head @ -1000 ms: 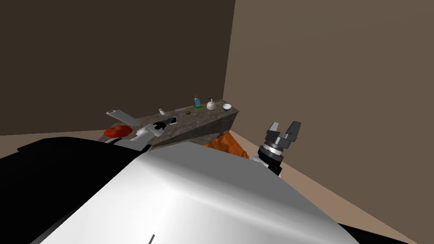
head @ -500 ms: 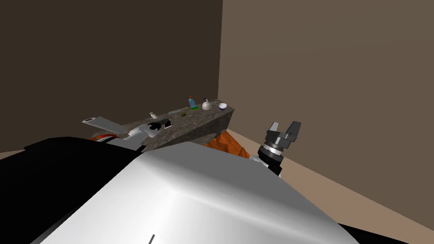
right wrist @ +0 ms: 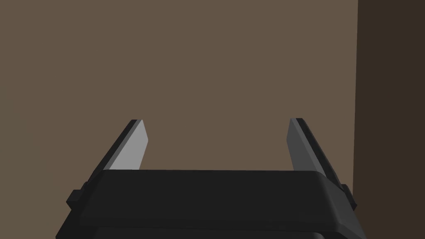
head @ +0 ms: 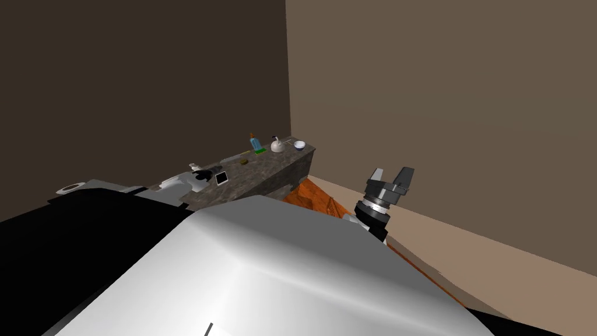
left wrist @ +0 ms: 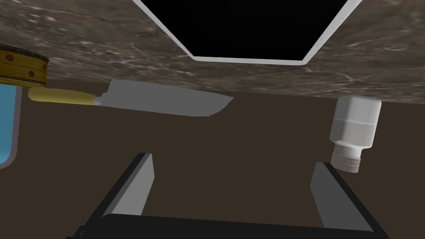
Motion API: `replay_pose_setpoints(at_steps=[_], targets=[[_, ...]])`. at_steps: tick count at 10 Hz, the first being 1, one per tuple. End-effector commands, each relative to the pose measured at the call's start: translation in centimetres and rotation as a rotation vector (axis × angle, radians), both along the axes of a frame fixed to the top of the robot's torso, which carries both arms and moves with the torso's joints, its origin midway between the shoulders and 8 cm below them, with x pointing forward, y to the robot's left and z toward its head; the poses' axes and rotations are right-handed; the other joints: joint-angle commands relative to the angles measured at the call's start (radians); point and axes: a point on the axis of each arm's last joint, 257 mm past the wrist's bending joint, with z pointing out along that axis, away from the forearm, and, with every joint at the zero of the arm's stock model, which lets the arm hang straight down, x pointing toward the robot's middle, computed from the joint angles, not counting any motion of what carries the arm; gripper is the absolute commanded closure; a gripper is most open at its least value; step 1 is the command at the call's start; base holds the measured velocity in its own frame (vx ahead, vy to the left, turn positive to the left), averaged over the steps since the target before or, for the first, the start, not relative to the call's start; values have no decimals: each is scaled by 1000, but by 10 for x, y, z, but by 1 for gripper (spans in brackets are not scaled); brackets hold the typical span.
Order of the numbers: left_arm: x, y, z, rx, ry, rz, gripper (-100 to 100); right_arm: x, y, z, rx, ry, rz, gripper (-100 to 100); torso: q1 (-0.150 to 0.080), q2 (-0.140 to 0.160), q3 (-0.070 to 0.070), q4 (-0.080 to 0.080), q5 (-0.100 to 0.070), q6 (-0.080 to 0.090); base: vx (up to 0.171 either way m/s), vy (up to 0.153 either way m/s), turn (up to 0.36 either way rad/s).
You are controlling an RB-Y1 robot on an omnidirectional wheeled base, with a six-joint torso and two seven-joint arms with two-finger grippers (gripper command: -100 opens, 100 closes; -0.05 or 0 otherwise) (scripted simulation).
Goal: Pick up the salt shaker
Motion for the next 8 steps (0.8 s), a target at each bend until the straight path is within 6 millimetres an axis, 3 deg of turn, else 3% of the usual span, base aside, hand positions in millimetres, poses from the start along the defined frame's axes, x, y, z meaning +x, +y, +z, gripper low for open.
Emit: replay_pose_setpoints(at_steps=[1, 3, 4, 6, 7, 8], targets=[[-2, 0, 2, -3, 3, 9, -100, 0, 0, 0, 0, 0, 0, 0, 0, 0, 0, 0, 0, 0, -7, 38, 46], [-34, 18, 3, -23, 23, 94, -100, 0, 0, 0, 0, 0, 0, 0, -3, -2, -1, 0, -1, 1, -24, 70, -271], [-34, 18, 3, -23, 22, 94, -100, 0, 0, 0, 0, 0, 0, 0, 0, -1, -1, 0, 0, 1, -47, 83, -97], [-67, 33, 3, -44, 38, 180, -100, 0, 0, 0, 0, 0, 0, 0, 0, 0, 0, 0, 0, 1, -58, 102, -250], [-67, 33, 3, -44, 38, 180, -100, 0, 0, 0, 0, 0, 0, 0, 1, 0, 0, 0, 0, 1, -51, 90, -104], [-84, 39, 3, -54, 44, 221, -100, 0, 0, 0, 0, 0, 0, 0, 0, 0, 0, 0, 0, 0, -59, 84, -108]])
